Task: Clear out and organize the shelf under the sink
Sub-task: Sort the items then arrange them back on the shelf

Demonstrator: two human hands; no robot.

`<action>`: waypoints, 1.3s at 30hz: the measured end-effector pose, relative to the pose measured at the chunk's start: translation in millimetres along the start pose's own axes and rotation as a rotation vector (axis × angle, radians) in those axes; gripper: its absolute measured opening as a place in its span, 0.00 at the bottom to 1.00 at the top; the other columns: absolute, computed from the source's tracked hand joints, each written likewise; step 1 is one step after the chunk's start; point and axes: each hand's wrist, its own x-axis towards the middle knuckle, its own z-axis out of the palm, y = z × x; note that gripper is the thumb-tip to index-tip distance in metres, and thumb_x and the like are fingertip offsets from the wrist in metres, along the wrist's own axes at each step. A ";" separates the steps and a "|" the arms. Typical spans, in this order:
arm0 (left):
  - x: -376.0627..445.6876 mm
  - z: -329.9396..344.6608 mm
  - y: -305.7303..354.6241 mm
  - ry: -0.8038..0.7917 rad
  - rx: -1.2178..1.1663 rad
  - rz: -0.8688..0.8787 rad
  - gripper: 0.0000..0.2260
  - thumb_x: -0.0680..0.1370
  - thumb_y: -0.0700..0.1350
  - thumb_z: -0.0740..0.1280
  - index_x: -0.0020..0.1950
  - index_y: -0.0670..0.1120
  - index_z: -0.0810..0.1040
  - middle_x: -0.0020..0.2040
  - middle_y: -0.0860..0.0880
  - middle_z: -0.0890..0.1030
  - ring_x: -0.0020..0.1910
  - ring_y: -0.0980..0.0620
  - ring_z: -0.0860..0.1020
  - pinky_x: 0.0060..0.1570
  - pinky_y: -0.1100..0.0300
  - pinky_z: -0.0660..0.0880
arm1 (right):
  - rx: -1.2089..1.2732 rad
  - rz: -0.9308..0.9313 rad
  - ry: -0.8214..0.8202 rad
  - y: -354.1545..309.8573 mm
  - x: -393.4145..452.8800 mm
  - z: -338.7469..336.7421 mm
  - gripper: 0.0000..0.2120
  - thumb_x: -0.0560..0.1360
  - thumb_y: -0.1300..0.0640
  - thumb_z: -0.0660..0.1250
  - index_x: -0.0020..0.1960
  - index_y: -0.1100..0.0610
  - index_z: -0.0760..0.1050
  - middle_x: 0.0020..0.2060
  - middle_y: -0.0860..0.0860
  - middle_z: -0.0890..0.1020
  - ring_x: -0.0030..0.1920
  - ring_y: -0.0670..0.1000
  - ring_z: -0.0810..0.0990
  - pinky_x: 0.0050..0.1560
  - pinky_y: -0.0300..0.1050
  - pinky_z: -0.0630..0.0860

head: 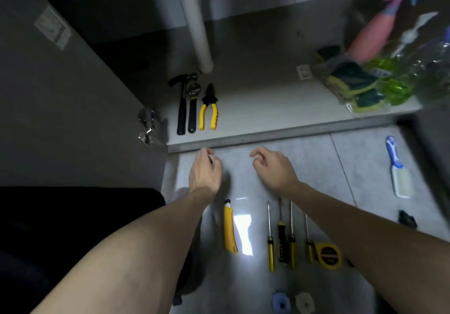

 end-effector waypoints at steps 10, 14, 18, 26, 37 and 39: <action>-108.3 67.3 -62.4 -0.462 0.459 -0.155 0.26 0.77 0.51 0.70 0.69 0.41 0.64 0.67 0.40 0.67 0.68 0.40 0.68 0.67 0.51 0.65 | -0.458 -0.092 -0.317 84.3 -143.1 42.1 0.08 0.81 0.50 0.59 0.55 0.53 0.71 0.50 0.52 0.77 0.51 0.56 0.79 0.42 0.47 0.66; -115.1 67.3 -70.7 -0.450 0.404 -0.250 0.23 0.77 0.47 0.69 0.67 0.41 0.66 0.66 0.39 0.72 0.65 0.38 0.73 0.62 0.51 0.69 | -0.511 -0.045 -0.340 88.2 -164.2 52.7 0.10 0.80 0.51 0.58 0.59 0.54 0.68 0.54 0.51 0.75 0.53 0.56 0.79 0.42 0.48 0.69; -107.5 66.5 -62.8 -0.455 0.362 -0.307 0.19 0.77 0.47 0.69 0.64 0.41 0.70 0.62 0.40 0.77 0.62 0.38 0.76 0.57 0.52 0.73 | -0.514 -0.031 -0.351 89.4 -165.6 50.9 0.13 0.81 0.50 0.58 0.61 0.55 0.71 0.57 0.53 0.76 0.55 0.57 0.79 0.49 0.49 0.74; -102.6 65.0 -26.3 -0.454 0.187 -0.289 0.12 0.80 0.48 0.62 0.57 0.40 0.74 0.58 0.37 0.79 0.59 0.37 0.77 0.55 0.52 0.73 | -0.729 -0.044 -0.472 65.2 -145.8 67.6 0.15 0.79 0.46 0.62 0.57 0.54 0.79 0.54 0.54 0.82 0.56 0.58 0.81 0.52 0.48 0.74; 10.2 9.6 69.9 -0.193 -0.381 -0.278 0.04 0.76 0.46 0.65 0.48 0.49 0.71 0.42 0.40 0.78 0.37 0.44 0.76 0.37 0.48 0.75 | -0.385 0.268 -0.541 43.4 -114.9 56.7 0.11 0.73 0.48 0.63 0.50 0.53 0.76 0.56 0.53 0.82 0.59 0.57 0.80 0.48 0.43 0.73; 38.8 0.2 91.8 -0.155 -0.318 -0.209 0.09 0.74 0.46 0.67 0.52 0.50 0.70 0.45 0.41 0.79 0.41 0.42 0.79 0.46 0.45 0.79 | -0.230 0.326 -0.495 39.4 -104.5 52.8 0.15 0.70 0.42 0.62 0.42 0.54 0.72 0.48 0.54 0.82 0.52 0.57 0.81 0.42 0.44 0.71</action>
